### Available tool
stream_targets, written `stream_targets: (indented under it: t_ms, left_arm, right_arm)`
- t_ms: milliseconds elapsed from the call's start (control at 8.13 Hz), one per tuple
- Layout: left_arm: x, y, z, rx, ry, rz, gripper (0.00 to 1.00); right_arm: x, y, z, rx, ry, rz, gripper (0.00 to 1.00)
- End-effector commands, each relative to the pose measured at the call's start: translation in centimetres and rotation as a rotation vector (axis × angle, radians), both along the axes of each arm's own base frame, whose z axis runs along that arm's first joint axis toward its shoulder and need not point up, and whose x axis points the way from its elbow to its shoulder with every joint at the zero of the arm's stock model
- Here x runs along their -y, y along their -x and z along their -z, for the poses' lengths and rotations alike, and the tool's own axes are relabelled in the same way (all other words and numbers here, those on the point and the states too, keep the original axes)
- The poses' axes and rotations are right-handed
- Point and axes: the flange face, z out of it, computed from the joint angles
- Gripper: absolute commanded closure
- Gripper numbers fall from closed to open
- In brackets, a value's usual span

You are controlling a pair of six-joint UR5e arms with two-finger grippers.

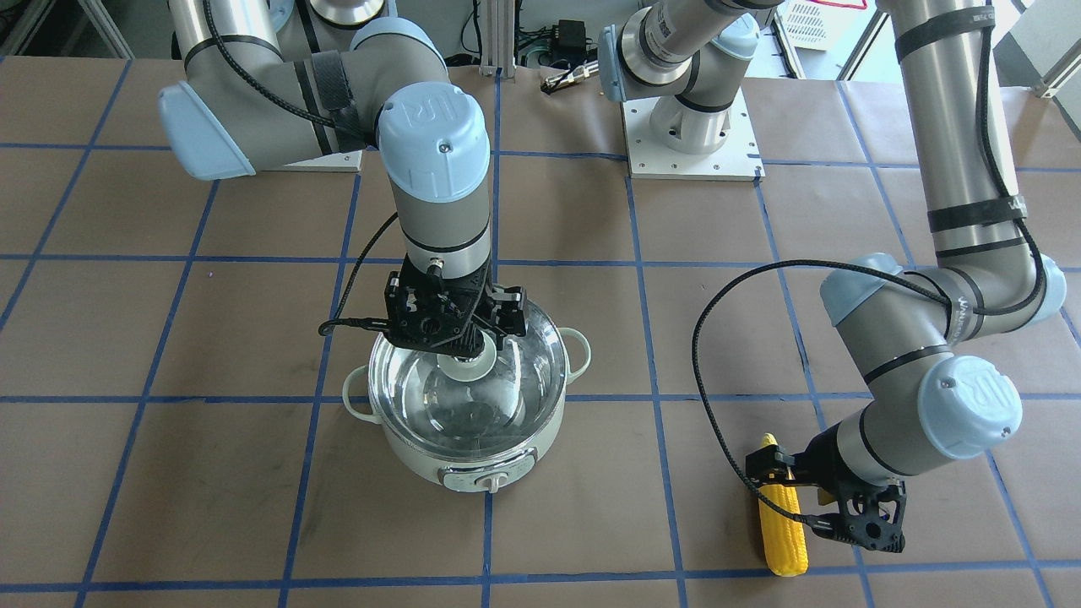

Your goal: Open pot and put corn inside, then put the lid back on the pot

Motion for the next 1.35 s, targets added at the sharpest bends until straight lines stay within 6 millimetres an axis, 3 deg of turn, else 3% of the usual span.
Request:
stream_targets:
  t_ms: [0, 123, 246, 369, 615, 738, 984, 1107, 1230]
  left_arm:
    - [0.8, -0.1, 4.2, -0.007, -0.019, -0.003, 0.00]
    - [0.8, -0.2, 4.9, -0.009, -0.030, -0.007, 0.00]
    - [1.0, -0.2, 5.3, -0.010, -0.034, -0.024, 0.33]
    - [1.0, -0.3, 5.4, -0.003, -0.037, -0.024, 0.99]
    - [1.0, -0.4, 3.7, 0.008, -0.024, -0.048, 1.00]
    - [0.8, -0.3, 2.4, 0.011, -0.021, -0.103, 1.00]
    - [-0.6, 0.6, -1.8, 0.034, -0.053, -0.202, 1.00]
    - [-1.4, 2.2, -4.2, 0.032, -0.054, -0.218, 1.00]
    - [-2.5, 5.6, -7.3, 0.032, -0.040, -0.238, 1.00]
  right_arm:
    - [0.2, -0.3, 0.4, 0.003, 0.013, -0.016, 0.29]
    - [0.2, -0.3, 0.6, 0.003, 0.013, -0.016, 0.44]
    - [0.5, -0.4, 1.0, 0.004, 0.014, -0.016, 0.54]
    - [0.6, -0.4, 0.9, 0.008, 0.026, -0.015, 0.59]
    - [0.6, -0.3, 0.5, 0.006, 0.035, -0.021, 0.80]
    - [0.6, -0.1, -0.5, 0.001, 0.056, -0.029, 0.82]
    - [-0.7, 1.7, -6.2, 0.020, 0.134, -0.035, 0.82]
    - [-1.8, 4.0, -9.2, 0.013, 0.137, -0.038, 0.82]
    - [-2.3, 7.2, -12.1, 0.016, 0.158, 0.006, 0.85]
